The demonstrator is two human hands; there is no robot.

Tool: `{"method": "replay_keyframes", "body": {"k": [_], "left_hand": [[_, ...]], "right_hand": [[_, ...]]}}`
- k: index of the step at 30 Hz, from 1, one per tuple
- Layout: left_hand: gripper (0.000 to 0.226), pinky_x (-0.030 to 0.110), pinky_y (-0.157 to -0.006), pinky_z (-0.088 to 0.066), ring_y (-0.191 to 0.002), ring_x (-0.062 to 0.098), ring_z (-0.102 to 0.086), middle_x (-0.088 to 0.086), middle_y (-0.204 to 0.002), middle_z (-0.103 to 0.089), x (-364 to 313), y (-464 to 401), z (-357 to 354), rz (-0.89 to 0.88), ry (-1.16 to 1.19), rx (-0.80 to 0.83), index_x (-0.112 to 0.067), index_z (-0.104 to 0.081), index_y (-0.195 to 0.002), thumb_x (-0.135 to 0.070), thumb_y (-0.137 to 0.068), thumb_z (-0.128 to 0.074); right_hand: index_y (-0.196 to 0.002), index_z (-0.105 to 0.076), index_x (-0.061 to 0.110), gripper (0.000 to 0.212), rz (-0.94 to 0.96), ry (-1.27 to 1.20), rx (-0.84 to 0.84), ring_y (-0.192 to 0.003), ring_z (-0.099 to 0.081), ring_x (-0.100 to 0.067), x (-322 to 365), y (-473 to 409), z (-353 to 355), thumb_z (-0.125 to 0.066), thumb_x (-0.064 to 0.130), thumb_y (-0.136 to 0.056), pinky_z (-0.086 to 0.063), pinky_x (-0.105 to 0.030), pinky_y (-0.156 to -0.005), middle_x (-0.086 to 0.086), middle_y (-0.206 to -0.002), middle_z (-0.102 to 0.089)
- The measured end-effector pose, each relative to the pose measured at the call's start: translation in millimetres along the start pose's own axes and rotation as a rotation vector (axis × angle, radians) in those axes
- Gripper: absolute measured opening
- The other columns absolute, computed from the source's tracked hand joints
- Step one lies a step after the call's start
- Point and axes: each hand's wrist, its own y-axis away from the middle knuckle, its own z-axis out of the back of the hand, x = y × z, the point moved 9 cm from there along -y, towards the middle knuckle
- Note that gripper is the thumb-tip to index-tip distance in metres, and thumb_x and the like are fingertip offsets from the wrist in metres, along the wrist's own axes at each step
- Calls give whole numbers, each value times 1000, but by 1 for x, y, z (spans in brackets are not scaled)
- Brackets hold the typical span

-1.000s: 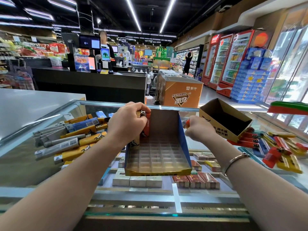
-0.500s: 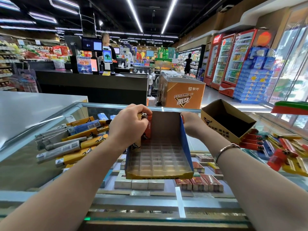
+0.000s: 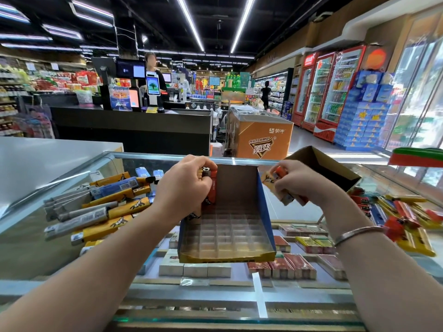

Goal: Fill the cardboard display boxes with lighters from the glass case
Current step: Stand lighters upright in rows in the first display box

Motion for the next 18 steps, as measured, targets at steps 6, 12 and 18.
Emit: {"method": "replay_keyframes", "body": {"k": [6,12,18], "left_hand": [[21,36,-75,-51,-90,14,-53,-8,-110,-56,-14,-6,-16,-16,-30,65,-30,-59,-103,-21,-85,-54],[26,28,-81,-42,-100,12,-50,-9,-118,-51,-24,-15,-36,-66,-35,258,-30,-55,-108,-35,-83,-60],[52,32,-92,-34,-114,12,-43,-13,-113,-56,-50,0,-7,-445,-83,72,-29,-54,-120,-41,-73,-72]], "right_hand": [[-101,-65,28,52,250,-766,3,-77,-63,-23,33,19,36,-67,-7,-63,-55,-33,-55,-8,-90,-61],[-81,-60,20,28,332,-876,69,-62,-63,-21,65,34,15,-71,7,-59,-52,-29,-46,-6,-71,-65],[-87,-53,5,14,237,-975,-17,-41,-51,-16,60,31,-5,-62,-3,-80,-42,-21,-35,-13,-64,-59]]}}
